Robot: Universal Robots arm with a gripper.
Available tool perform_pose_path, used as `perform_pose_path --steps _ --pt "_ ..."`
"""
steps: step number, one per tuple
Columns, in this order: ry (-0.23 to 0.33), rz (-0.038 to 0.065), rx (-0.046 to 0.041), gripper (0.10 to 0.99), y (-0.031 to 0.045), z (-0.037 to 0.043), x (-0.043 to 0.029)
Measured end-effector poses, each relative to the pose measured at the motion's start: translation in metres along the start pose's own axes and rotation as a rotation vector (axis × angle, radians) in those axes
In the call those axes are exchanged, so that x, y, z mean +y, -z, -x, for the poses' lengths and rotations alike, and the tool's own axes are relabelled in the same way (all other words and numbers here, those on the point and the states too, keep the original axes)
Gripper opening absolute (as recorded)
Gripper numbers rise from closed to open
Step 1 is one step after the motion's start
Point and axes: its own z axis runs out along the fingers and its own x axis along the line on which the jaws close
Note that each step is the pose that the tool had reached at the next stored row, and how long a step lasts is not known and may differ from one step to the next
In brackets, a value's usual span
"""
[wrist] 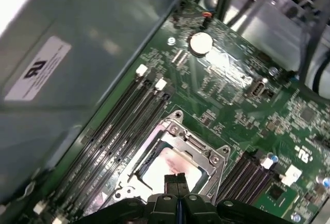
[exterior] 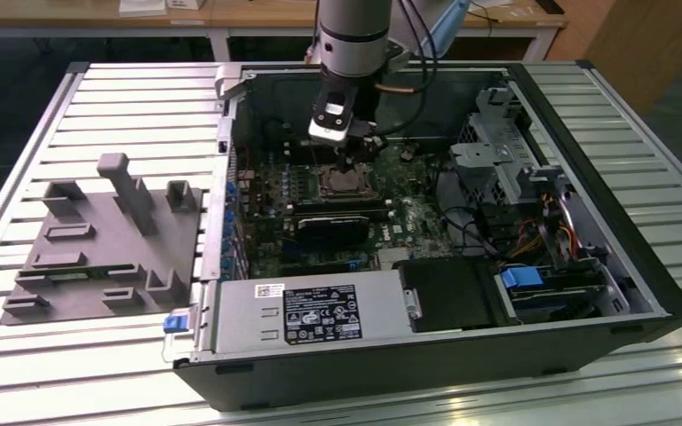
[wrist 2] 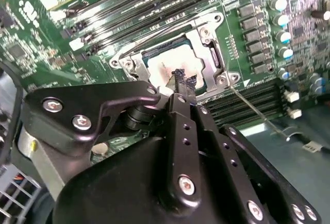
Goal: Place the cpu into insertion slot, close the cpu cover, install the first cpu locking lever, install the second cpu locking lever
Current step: 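Close the cpu cover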
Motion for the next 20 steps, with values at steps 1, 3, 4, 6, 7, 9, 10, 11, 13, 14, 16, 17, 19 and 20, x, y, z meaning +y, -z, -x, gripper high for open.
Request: perform_pose_path --steps 1,3,4,6,7,9,10,11,13,14,16,17,19,20 --pt "0.018 0.0 0.0003 0.102 -0.0001 0.0 0.0" --pt "0.055 0.0 0.001 0.102 -0.0001 0.0 0.0" --pt "0.073 0.001 0.0014 0.102 -0.0002 0.0 0.0" --pt "0.107 0.001 0.0022 0.102 -0.0003 0.0 0.0" --pt "0.125 0.001 0.0026 0.102 -0.0003 0.0 0.0" --pt "0.162 0.002 0.0034 0.102 -0.0005 0.0 0.0" --pt "0.181 0.002 0.0038 0.102 -0.0006 0.0 -0.0001" --pt "0.199 0.002 0.0041 0.102 -0.0007 0.0 -0.0001" --pt "0.235 0.002 0.005 0.102 -0.001 0.0 0.0" --pt "0.253 0.003 0.0054 0.102 -0.0011 0.0 -0.0001" --pt "0.288 0.003 0.0062 0.102 -0.0014 0.0 -0.0001" --pt "0.308 0.003 0.0066 0.102 -0.0015 0.0 -0.0001" --pt "0.344 0.004 0.0074 0.102 -0.0019 0.0 -0.0001" --pt "0.362 0.004 0.0078 0.102 -0.0021 0.0 -0.0001"
